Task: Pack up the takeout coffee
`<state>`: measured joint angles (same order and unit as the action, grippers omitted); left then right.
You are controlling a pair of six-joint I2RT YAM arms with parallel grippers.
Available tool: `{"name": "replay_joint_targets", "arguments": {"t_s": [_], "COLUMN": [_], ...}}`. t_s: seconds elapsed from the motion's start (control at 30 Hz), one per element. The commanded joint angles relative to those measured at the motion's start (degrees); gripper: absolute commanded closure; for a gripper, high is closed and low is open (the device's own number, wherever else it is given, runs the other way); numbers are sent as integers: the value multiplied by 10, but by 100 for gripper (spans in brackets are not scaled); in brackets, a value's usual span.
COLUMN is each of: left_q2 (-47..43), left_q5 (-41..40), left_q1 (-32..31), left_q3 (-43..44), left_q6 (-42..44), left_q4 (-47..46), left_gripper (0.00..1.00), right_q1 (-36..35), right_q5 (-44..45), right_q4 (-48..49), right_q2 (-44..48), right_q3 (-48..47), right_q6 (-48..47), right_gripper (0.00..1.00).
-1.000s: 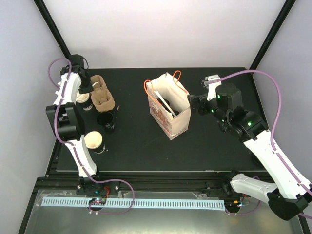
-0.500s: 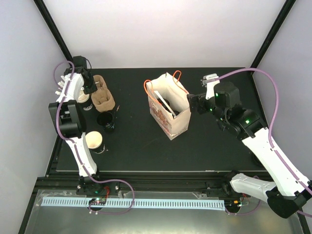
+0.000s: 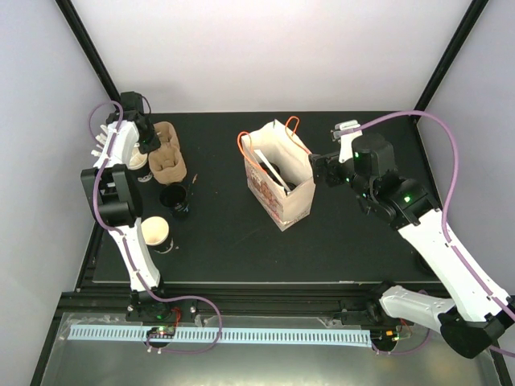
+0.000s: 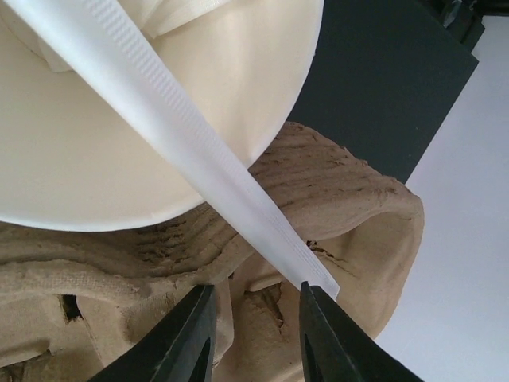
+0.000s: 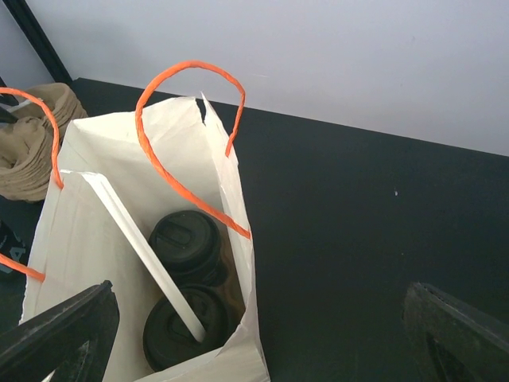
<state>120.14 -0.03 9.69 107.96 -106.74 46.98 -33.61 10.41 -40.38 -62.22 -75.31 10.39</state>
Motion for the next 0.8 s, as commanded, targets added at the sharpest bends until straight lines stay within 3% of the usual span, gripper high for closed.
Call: {"name": "replay_joint_targets", "arguments": {"t_s": [0.0, 0.4, 0.77], "left_q2": [14, -21, 1], "left_q5": [4, -15, 5], "left_q1": [-4, -1, 6], "left_q3": [30, 36, 36], "left_q6": [-17, -22, -29], "left_q4": [-17, -2, -26], "left_gripper": [70, 66, 66], "right_q1": [4, 4, 4], "right_q5": [13, 7, 5], "right_q4": [-2, 5, 5], "right_q2": [-2, -6, -4], "right_q3": [-16, -15, -14], "right_q6": [-6, -9, -14], "right_gripper": [0, 0, 0]}}
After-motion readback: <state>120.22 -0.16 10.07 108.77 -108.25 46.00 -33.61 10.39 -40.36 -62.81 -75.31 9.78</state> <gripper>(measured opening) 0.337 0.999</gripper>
